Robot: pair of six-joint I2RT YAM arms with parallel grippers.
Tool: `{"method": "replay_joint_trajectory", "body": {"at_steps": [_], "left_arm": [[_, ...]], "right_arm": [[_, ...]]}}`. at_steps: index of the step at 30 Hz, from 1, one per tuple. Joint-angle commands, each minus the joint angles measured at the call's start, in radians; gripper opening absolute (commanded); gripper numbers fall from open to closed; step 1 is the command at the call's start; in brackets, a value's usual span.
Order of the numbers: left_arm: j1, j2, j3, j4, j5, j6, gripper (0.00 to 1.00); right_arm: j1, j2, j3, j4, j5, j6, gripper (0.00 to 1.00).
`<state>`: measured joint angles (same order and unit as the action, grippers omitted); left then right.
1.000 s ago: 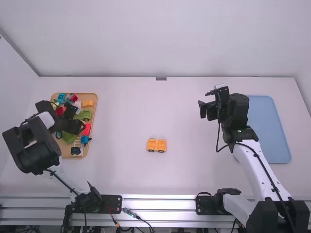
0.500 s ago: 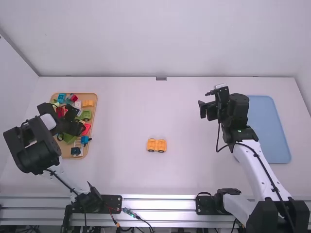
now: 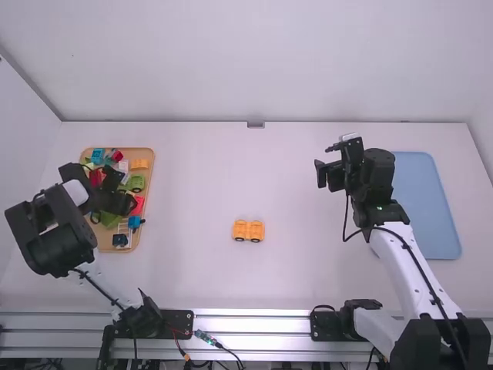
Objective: Assemble lego blocks to make yellow taxi
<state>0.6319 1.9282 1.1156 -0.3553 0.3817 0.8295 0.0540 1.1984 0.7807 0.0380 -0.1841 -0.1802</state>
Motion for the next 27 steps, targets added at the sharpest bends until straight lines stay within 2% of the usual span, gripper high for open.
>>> {"method": "replay_joint_trajectory", "body": {"at_steps": [1,7,13,17,27], "left_arm": [[0.000,0.017,0.049,-0.028,0.010,-0.010,0.78],[0.008,0.017,0.102,-0.089,0.041,-0.010,0.77],[0.000,0.017,0.084,-0.110,0.022,0.072,0.73],[0.000,0.017,0.043,-0.051,-0.019,0.056,0.70],[0.000,0.017,-0.011,0.044,-0.037,0.013,0.72]], "right_arm": [[0.000,-0.012,0.025,0.000,-0.002,0.005,0.99],[0.000,-0.012,0.025,0.002,-0.002,0.005,0.99],[-0.001,-0.012,0.025,-0.001,-0.002,0.006,0.99],[0.006,-0.012,0.025,0.000,-0.002,0.005,0.99],[0.025,-0.012,0.025,-0.001,0.001,-0.021,0.99]]}}
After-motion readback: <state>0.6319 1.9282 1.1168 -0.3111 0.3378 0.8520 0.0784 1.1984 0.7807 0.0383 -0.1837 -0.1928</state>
